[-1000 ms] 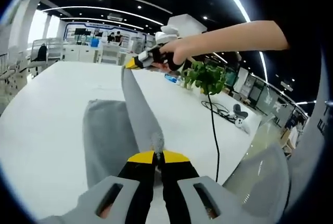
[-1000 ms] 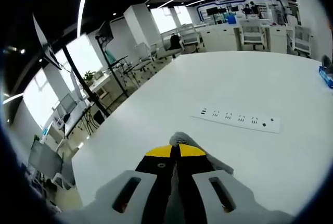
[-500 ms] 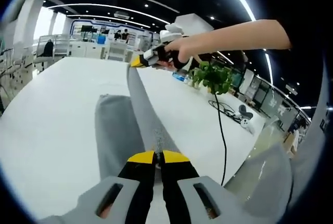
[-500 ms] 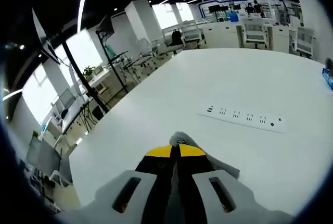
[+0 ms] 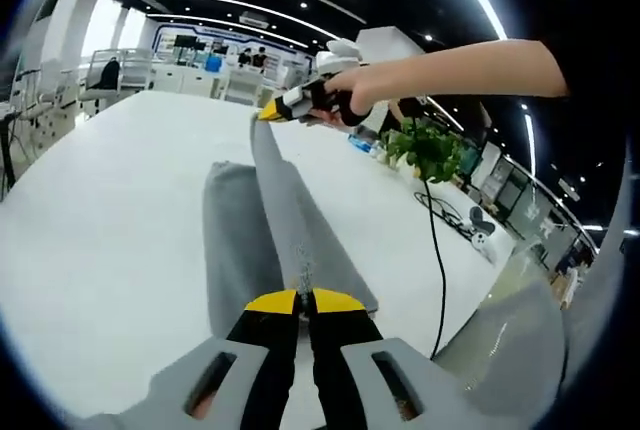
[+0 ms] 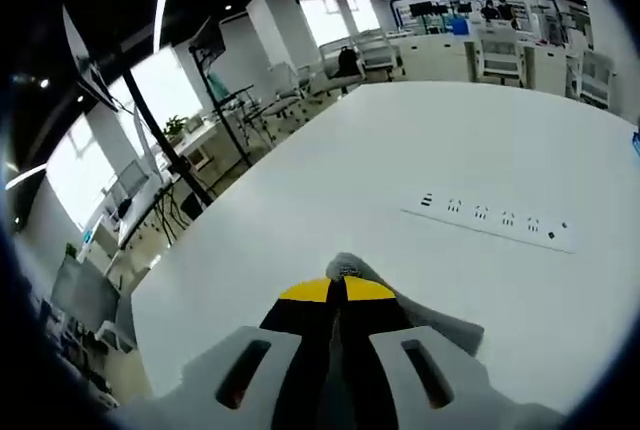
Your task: Fold the towel on the table until its edges align and the towel forms a compact rectangular stack.
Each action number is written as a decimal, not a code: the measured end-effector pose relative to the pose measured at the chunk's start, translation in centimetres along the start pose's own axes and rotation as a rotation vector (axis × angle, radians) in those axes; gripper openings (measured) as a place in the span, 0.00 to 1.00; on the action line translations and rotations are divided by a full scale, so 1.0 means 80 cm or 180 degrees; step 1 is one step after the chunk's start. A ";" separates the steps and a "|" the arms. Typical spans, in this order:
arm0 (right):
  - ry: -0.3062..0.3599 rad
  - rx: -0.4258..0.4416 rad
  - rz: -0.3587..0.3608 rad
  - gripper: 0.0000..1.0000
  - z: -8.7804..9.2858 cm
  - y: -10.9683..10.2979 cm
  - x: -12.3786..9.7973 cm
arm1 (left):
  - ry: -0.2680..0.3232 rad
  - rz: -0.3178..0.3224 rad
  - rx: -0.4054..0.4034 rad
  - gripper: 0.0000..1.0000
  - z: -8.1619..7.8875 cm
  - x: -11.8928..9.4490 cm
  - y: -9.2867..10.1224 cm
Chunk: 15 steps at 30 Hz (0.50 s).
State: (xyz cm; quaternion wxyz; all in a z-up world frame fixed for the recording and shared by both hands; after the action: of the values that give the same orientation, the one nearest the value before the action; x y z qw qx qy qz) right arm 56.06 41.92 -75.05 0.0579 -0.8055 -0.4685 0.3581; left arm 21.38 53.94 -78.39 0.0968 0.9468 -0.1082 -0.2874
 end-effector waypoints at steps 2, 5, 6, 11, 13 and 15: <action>-0.0034 -0.0003 -0.0001 0.00 0.002 0.002 0.006 | -0.0054 -0.0028 -0.0013 0.04 0.007 0.002 -0.007; -0.0049 0.0031 -0.0022 0.00 0.007 0.003 0.017 | -0.0101 -0.0056 -0.0087 0.04 0.016 0.005 -0.016; -0.0055 0.0038 -0.0027 0.00 0.009 0.003 0.020 | -0.0115 -0.0066 -0.0103 0.04 0.017 0.005 -0.018; -0.0097 0.0070 -0.0030 0.00 0.018 0.005 0.034 | -0.0230 -0.0116 -0.0214 0.04 0.030 0.011 -0.031; -0.0104 0.0103 -0.0036 0.00 0.021 0.008 0.039 | -0.0259 -0.0126 -0.0259 0.04 0.032 0.012 -0.033; -0.0111 0.0130 -0.0047 0.00 0.024 0.008 0.043 | -0.0295 -0.0132 -0.0292 0.04 0.036 0.015 -0.037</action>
State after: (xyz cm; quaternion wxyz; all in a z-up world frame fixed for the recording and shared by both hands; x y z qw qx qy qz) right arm 56.35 43.89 -78.51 0.0687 -0.7943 -0.4681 0.3811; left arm 21.16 56.14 -82.05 0.1291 0.9290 -0.0797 -0.3375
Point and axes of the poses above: the point that each gripper's makers call its tool centre point, and the gripper's own axes: x roughly forward along the fingers, y roughly to its right, z roughly out of its underside, the point moved 10 cm from there along -x, roughly backward along the fingers, and after that the axes turned 11 degrees about -z, right-handed, at the moved point
